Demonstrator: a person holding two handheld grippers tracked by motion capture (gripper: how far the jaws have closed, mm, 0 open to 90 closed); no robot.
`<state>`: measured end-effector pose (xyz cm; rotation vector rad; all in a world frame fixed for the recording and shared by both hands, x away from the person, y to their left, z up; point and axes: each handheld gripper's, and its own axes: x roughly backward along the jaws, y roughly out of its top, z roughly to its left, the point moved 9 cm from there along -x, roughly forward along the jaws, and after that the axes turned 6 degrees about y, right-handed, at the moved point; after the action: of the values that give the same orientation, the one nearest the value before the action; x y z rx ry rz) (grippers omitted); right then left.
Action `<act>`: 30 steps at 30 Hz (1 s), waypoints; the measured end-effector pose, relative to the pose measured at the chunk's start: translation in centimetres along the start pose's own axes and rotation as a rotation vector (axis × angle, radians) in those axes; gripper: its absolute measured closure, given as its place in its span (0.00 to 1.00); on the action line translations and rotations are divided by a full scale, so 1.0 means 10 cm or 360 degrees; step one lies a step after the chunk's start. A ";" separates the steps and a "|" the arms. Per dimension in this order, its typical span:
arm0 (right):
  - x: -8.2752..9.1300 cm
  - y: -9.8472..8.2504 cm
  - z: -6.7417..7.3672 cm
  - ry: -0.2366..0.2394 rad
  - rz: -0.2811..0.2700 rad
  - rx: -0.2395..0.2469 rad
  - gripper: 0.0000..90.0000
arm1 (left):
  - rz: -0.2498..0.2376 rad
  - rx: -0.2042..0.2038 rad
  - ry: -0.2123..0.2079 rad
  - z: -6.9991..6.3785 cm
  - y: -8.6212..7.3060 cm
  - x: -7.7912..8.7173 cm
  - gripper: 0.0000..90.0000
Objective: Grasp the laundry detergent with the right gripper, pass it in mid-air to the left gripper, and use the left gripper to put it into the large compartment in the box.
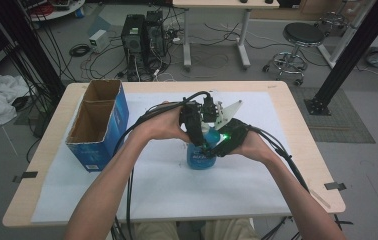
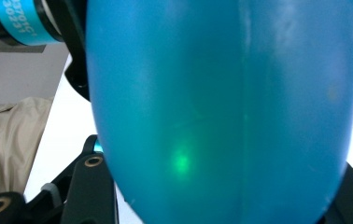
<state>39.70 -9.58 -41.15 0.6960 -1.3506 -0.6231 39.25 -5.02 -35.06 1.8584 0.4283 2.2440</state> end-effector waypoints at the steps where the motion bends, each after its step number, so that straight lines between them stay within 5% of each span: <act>1: 0.00 0.00 0.01 0.0012 -0.0005 -0.0006 0.49 | -0.0001 0.0000 0.0001 0.00 0.00 0.00 0.43; 9: -0.03 -0.04 0.01 -0.0015 0.0070 0.0025 0.39 | 0.0005 0.0004 -0.0003 -0.01 0.00 -0.02 0.43; 22: 0.05 -0.05 0.02 -0.0033 0.0034 0.0002 0.31 | 0.0017 0.0008 -0.0001 -0.04 -0.06 0.00 0.43; 30: 0.14 -0.09 0.03 -0.0088 0.0092 -0.0008 0.25 | 0.0028 0.0007 -0.0001 -0.06 -0.08 0.05 0.43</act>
<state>39.61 -11.27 -40.86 0.6372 -1.4151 -0.6034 38.56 -4.12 -34.99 1.8719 0.4182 2.2559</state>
